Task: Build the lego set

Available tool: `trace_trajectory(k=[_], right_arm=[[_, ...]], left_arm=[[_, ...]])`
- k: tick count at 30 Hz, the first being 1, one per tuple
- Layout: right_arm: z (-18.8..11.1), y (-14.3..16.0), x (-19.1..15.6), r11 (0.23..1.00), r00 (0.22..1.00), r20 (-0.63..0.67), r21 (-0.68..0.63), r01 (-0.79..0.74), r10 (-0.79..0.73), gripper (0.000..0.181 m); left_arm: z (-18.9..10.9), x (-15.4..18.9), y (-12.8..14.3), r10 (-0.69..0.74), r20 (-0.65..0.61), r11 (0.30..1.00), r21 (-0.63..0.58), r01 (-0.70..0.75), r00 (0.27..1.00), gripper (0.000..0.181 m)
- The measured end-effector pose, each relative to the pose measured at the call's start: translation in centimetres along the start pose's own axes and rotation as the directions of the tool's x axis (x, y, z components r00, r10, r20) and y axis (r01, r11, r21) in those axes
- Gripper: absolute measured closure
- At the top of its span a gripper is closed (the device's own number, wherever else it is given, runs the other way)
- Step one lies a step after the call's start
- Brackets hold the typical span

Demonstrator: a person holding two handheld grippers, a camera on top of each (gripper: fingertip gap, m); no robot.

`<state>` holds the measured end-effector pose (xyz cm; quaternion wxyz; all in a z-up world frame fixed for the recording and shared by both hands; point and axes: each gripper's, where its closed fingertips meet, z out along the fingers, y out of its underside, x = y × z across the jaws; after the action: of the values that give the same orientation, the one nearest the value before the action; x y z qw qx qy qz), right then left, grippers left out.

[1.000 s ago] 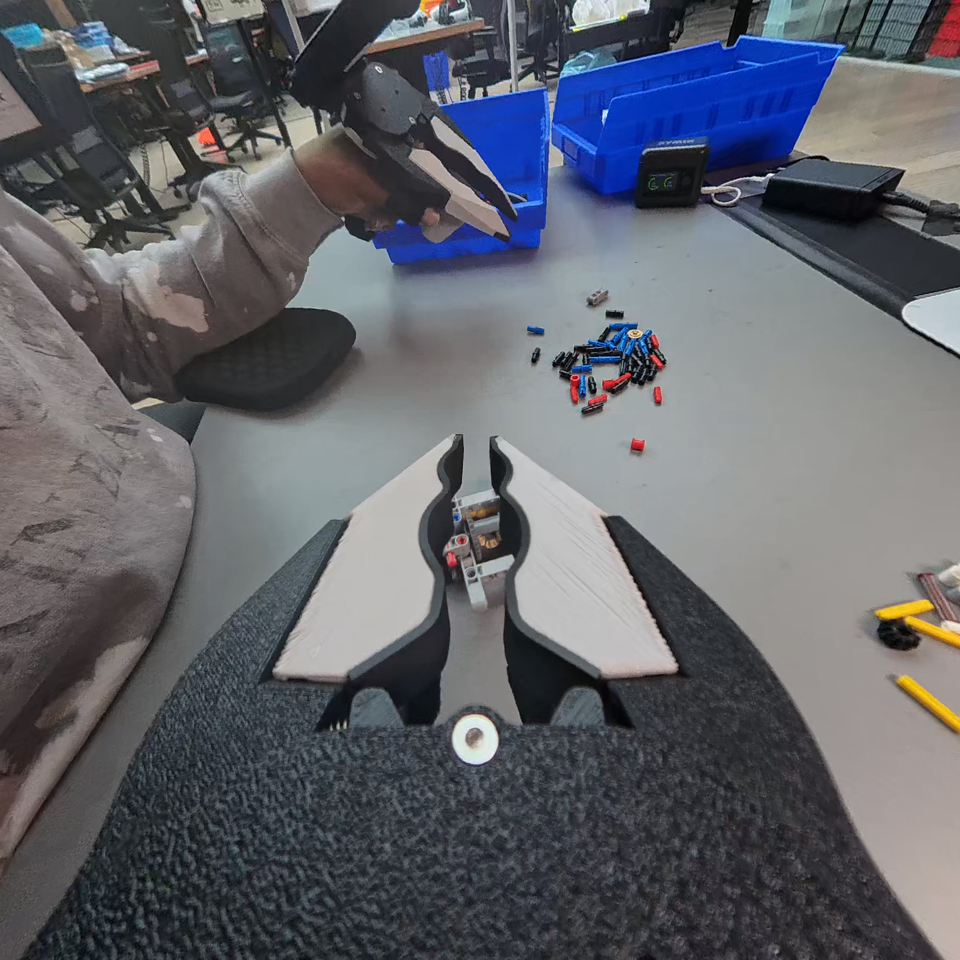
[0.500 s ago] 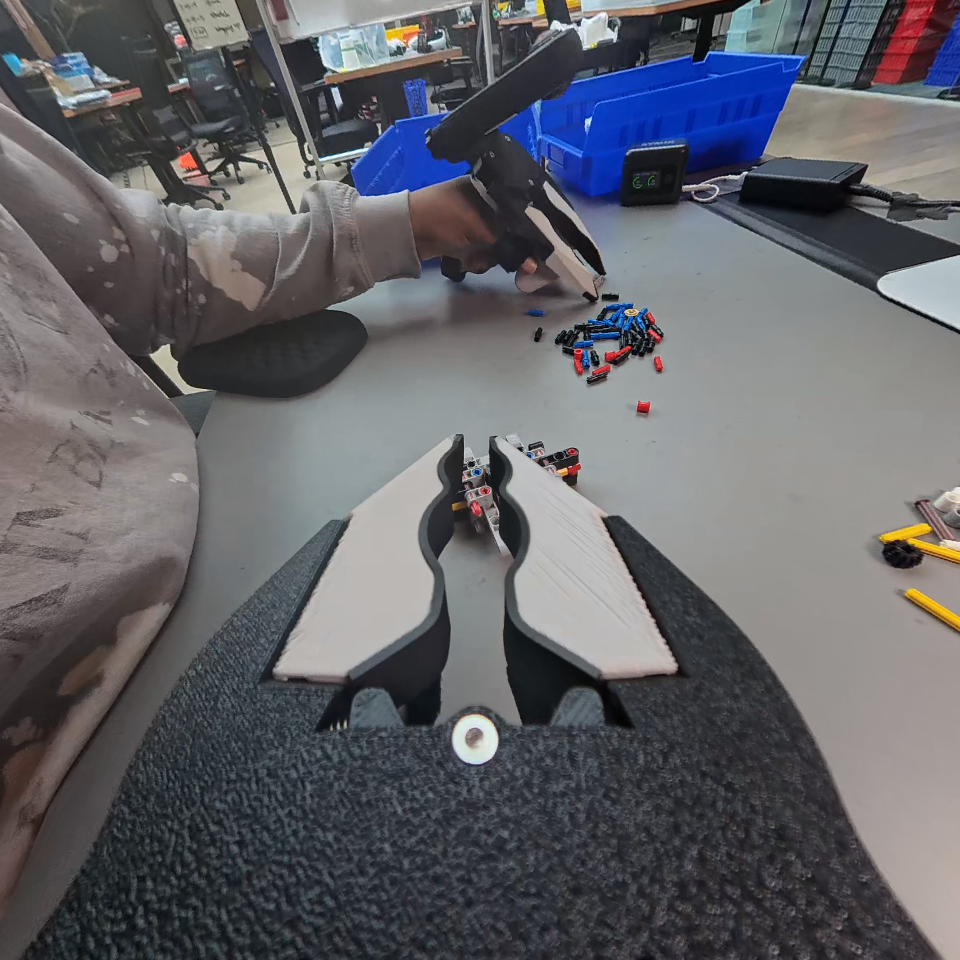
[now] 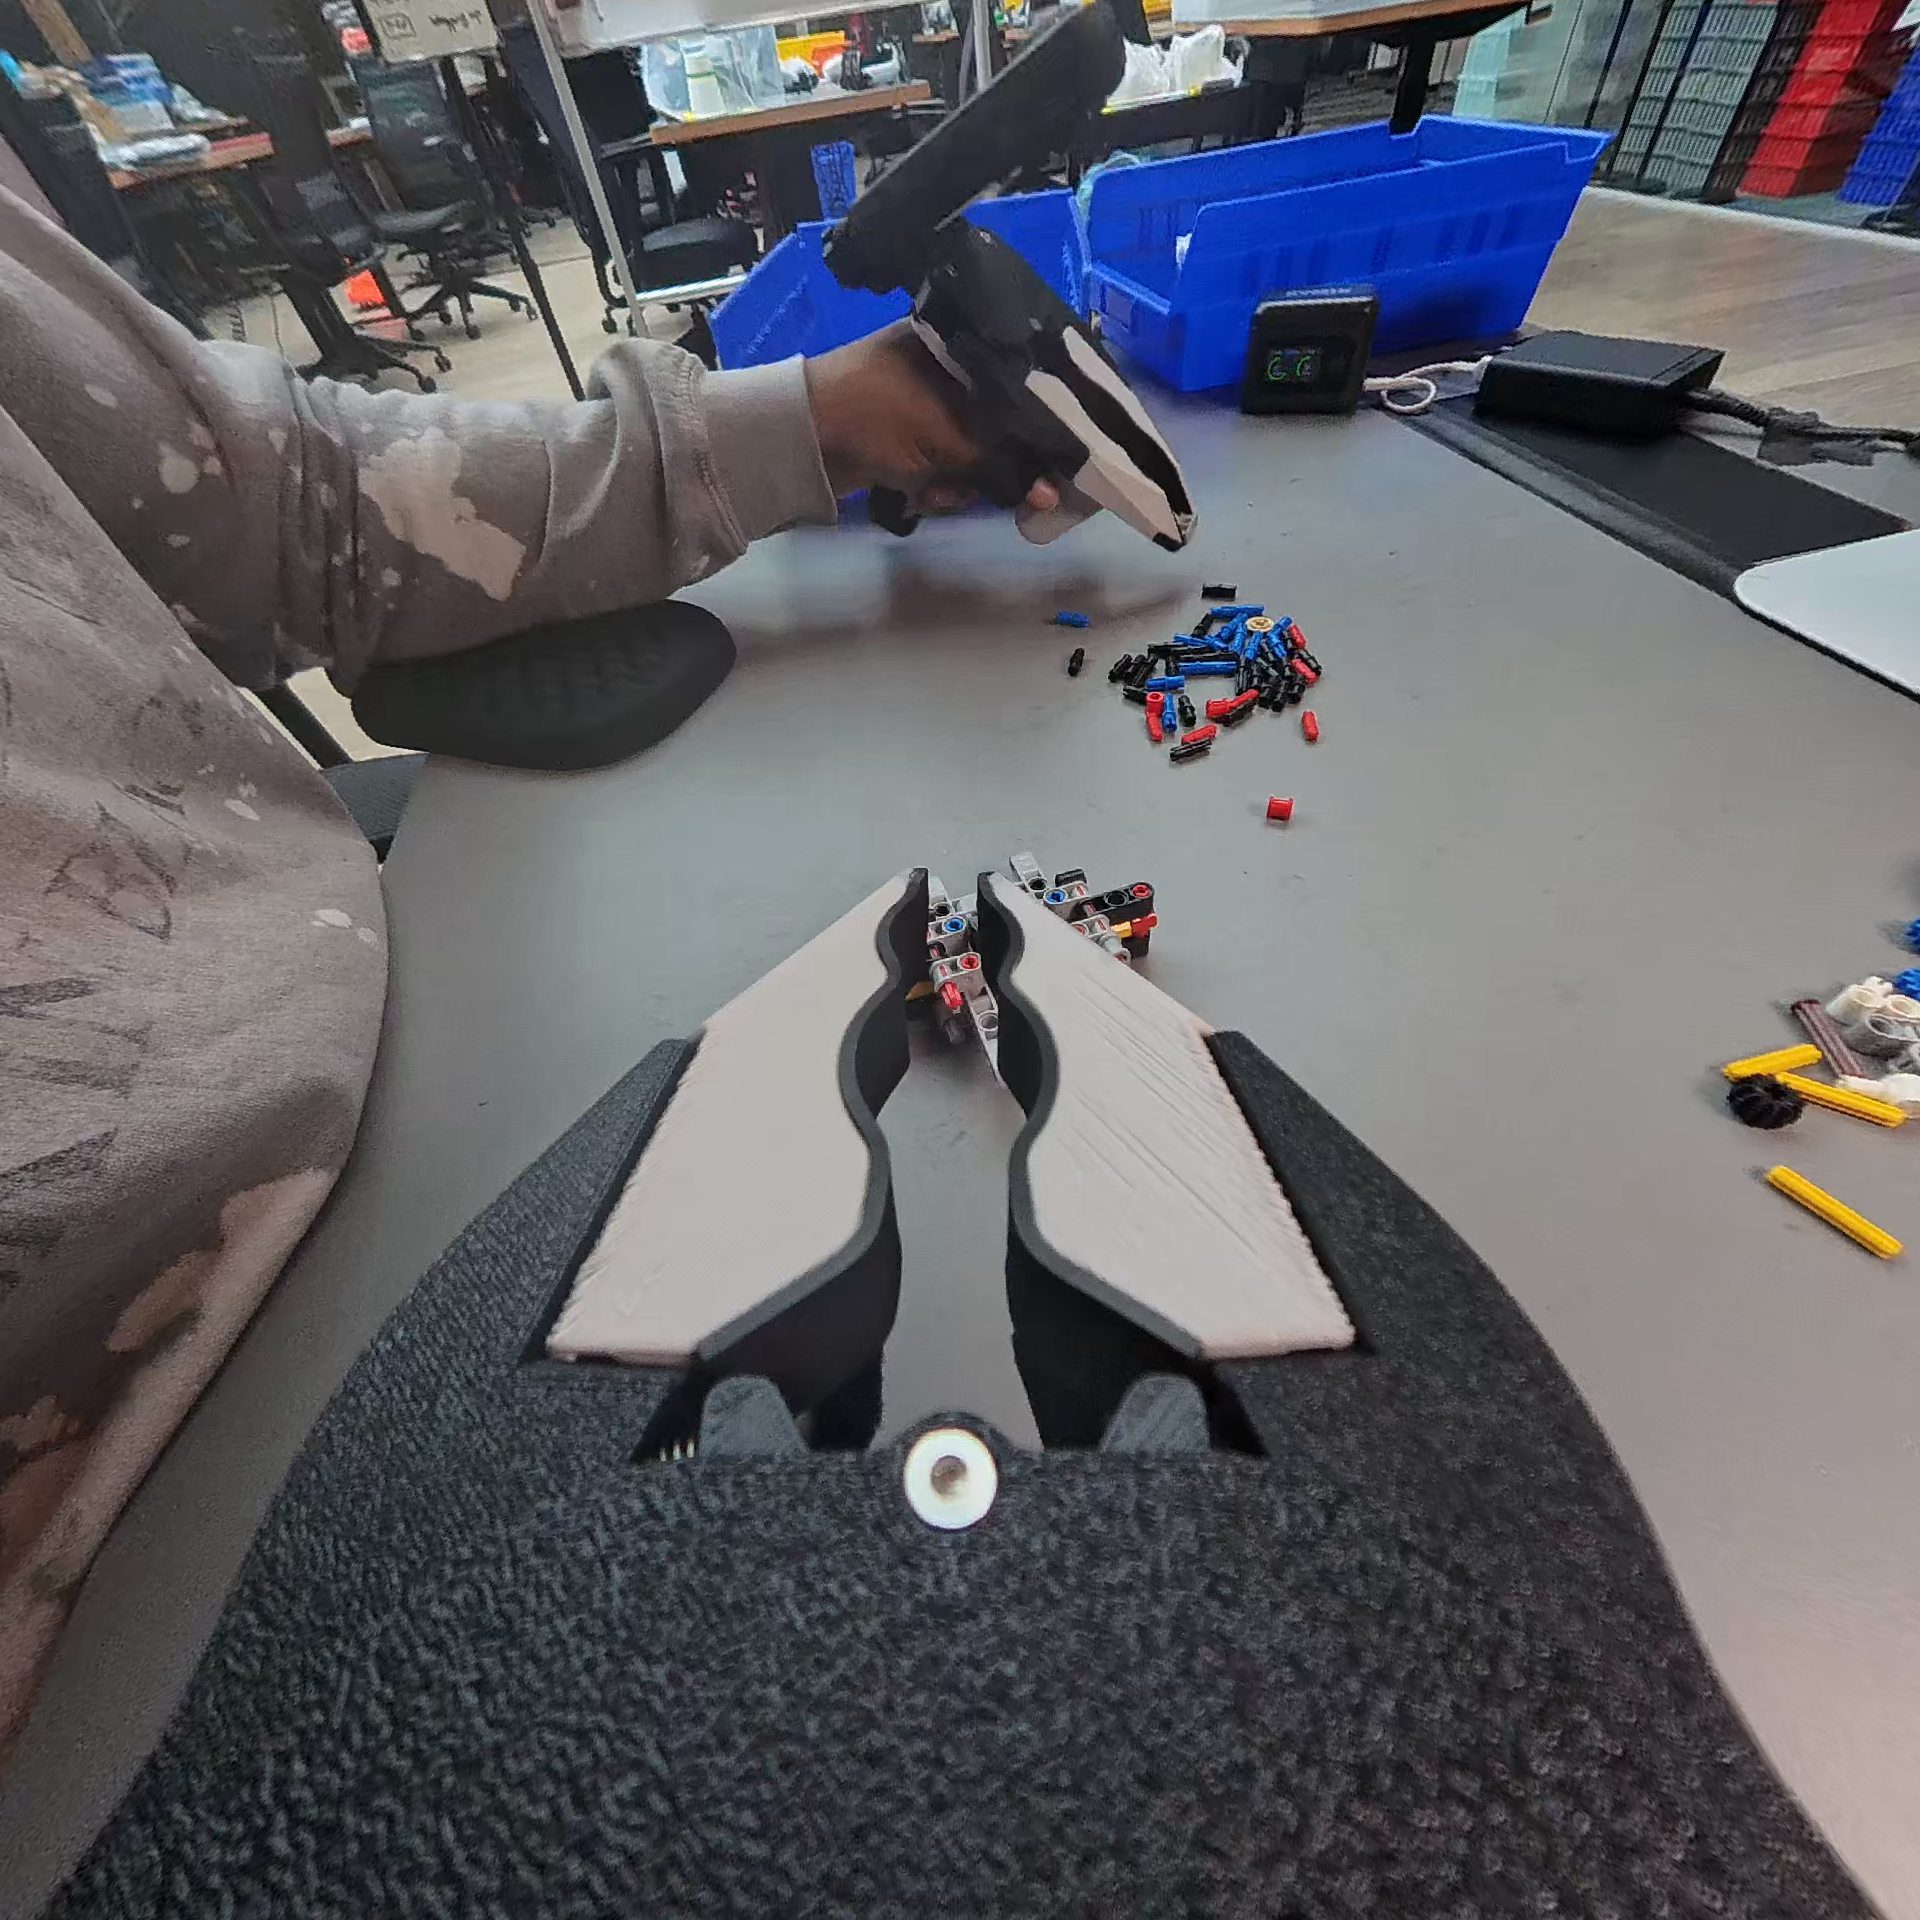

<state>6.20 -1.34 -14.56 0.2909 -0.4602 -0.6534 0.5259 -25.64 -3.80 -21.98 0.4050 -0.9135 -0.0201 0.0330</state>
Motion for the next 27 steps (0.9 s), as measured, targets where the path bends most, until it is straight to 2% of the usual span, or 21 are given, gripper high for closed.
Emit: trace_trajectory(k=[2, 4, 6, 8, 11, 13, 16, 18, 20, 22, 24, 25, 27], right_arm=[[-0.2, -0.2, 0.1, 1.000, 1.000, -0.007, 0.005, 0.006, -0.006, 0.173], [-0.4, -0.5, 0.2, 1.000, 1.000, -0.011, 0.016, 0.006, -0.006, 0.173], [-0.5, -0.6, 0.3, 1.000, 1.000, -0.008, 0.025, -0.001, 0.001, 0.173], [-0.6, -0.7, 0.3, 1.000, 1.000, -0.005, 0.026, -0.001, 0.001, 0.173], [-0.6, -0.7, 0.2, 1.000, 1.000, -0.010, 0.027, 0.007, -0.007, 0.174], [-0.6, -0.6, 0.3, 1.000, 1.000, -0.022, 0.022, 0.019, -0.019, 0.174], [-0.4, -0.5, 0.4, 1.000, 0.999, -0.031, 0.020, 0.019, -0.018, 0.174], [-0.2, -0.5, 0.5, 1.000, 0.999, -0.037, 0.023, 0.013, -0.012, 0.174], [0.1, -0.5, 0.6, 1.000, 0.999, -0.042, 0.025, 0.012, -0.011, 0.174], [0.4, -0.3, 0.7, 1.000, 0.998, -0.056, 0.017, 0.020, -0.019, 0.174], [0.8, 0.4, 0.9, 0.999, 0.996, -0.075, -0.016, 0.045, -0.046, 0.174], [1.1, 0.8, 0.8, 0.998, 0.995, -0.078, -0.039, 0.058, -0.061, 0.173], [1.9, 1.8, 0.7, 0.990, 0.991, -0.084, -0.097, 0.099, -0.107, 0.172]], left_arm=[[-3.5, -1.1, -1.9, 0.035, 0.112, 0.998, 0.057, -0.041, 0.993, 0.158], [-8.5, -4.3, -3.1, 0.084, 0.303, 0.993, 0.055, -0.105, 0.949, 0.158], [-13.1, -8.5, -1.8, 0.056, 0.459, 0.998, -0.042, -0.042, 0.887, 0.159], [-16.5, -11.9, 0.5, -0.006, 0.543, 0.992, -0.101, 0.072, 0.839, 0.159], [-18.8, -14.6, 4.8, -0.012, 0.597, 0.954, -0.233, 0.187, 0.802, 0.158], [-19.3, -15.3, 6.4, 0.015, 0.625, 0.937, -0.282, 0.207, 0.781, 0.156], [-19.8, -15.8, 6.2, 0.034, 0.670, 0.949, -0.254, 0.186, 0.741, 0.138], [-19.3, -15.1, 4.5, 0.026, 0.666, 0.973, -0.188, 0.134, 0.745, 0.130], [-18.1, -13.2, 2.0, 0.020, 0.616, 0.993, -0.103, 0.056, 0.787, 0.128], [-15.5, -8.7, -1.1, 0.026, 0.450, 0.999, 0.009, -0.033, 0.893, 0.126], [-12.6, -1.5, -4.0, 0.068, 0.164, 0.987, 0.135, -0.090, 0.984, 0.125], [-11.4, 2.6, -5.0, 0.109, 0.006, 0.977, 0.185, -0.108, 0.994, 0.127], [-9.7, 10.3, -5.7, 0.206, -0.253, 0.960, 0.241, -0.144, 0.945, 0.131]])
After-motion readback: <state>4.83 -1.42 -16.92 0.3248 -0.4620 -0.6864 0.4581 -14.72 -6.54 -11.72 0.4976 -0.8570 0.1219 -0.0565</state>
